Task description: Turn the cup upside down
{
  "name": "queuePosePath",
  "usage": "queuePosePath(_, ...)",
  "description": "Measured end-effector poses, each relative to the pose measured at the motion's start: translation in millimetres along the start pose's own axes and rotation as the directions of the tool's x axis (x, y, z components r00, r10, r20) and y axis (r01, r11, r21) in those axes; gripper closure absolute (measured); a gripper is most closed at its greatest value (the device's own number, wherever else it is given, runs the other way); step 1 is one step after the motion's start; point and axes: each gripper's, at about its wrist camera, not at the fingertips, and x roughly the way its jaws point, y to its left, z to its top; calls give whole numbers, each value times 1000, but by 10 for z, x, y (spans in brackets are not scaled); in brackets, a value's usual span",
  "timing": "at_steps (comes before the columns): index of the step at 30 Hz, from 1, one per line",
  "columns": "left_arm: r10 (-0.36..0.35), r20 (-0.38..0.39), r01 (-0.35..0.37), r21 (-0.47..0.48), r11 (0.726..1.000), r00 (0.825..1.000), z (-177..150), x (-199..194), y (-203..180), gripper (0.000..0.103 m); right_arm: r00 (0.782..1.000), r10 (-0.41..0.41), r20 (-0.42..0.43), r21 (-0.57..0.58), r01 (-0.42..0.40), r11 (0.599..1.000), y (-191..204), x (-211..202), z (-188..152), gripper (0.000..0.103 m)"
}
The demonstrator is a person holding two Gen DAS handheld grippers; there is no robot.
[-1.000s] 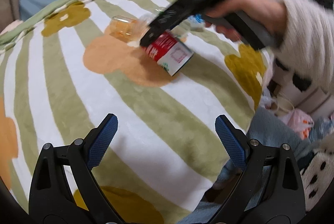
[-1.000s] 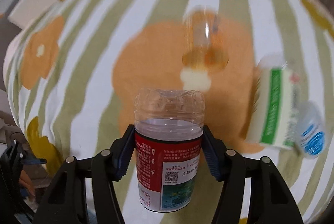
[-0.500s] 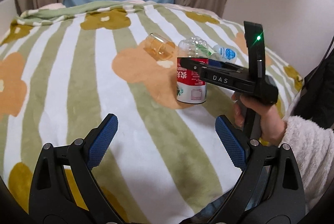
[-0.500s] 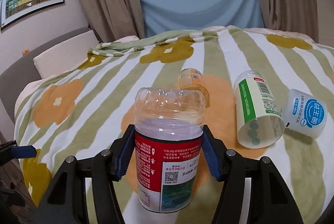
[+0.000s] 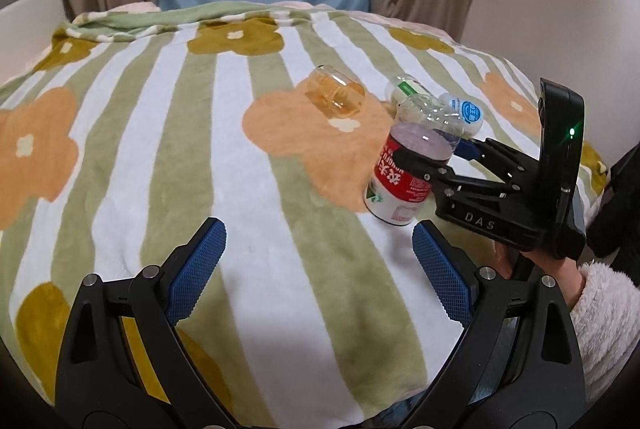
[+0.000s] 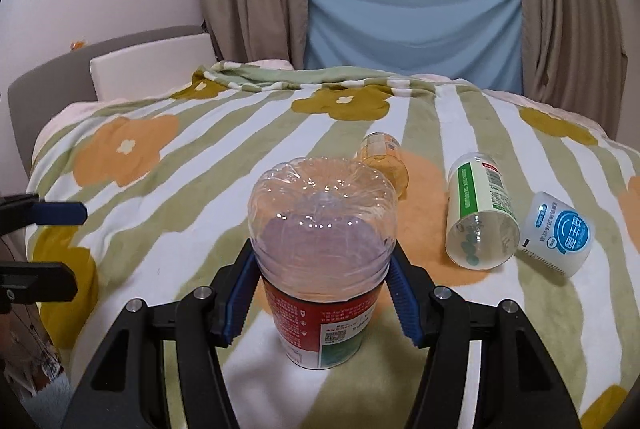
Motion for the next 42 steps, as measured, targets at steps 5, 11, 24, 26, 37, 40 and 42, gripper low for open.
queuePosePath(5, 23, 7, -24, 6, 1000, 1000, 4, -37, 21, 9, 1000, 0, 21, 60, -2, 998, -75, -14, -6, 6)
queuePosePath(11, 64, 34, -64, 11, 998, 997, 39, -127, 15, 9, 1000, 4, 17, 99, -6, 995, -167, -111, -1, 1)
queuePosePath(24, 151, 319, -164, 13, 986, 936, 540, -892, -359, 9, 972, -159, 172, 39, 155, 987, -86, -1308, 345, 1)
queuePosePath(26, 179, 377, -191, -7, 982, 909, 541, -1025, -442, 9, 953, -204, 222, 57, 196, 979, -60, -1527, 383, 0)
queuePosePath(37, 296, 474, -313, -44, 949, 829, 52, -1276, -785, 8, 865, -393, 313, 126, 372, 920, 34, -2093, 112, 1)
queuePosePath(40, 291, 487, -312, -39, 949, 824, 11, -1325, -823, 8, 857, -396, 331, 122, 377, 918, 60, -2171, 80, 1)
queuePosePath(42, 291, 491, -315, -36, 948, 821, -1, -1346, -846, 9, 855, -396, 336, 123, 377, 918, 72, -2205, 60, 1)
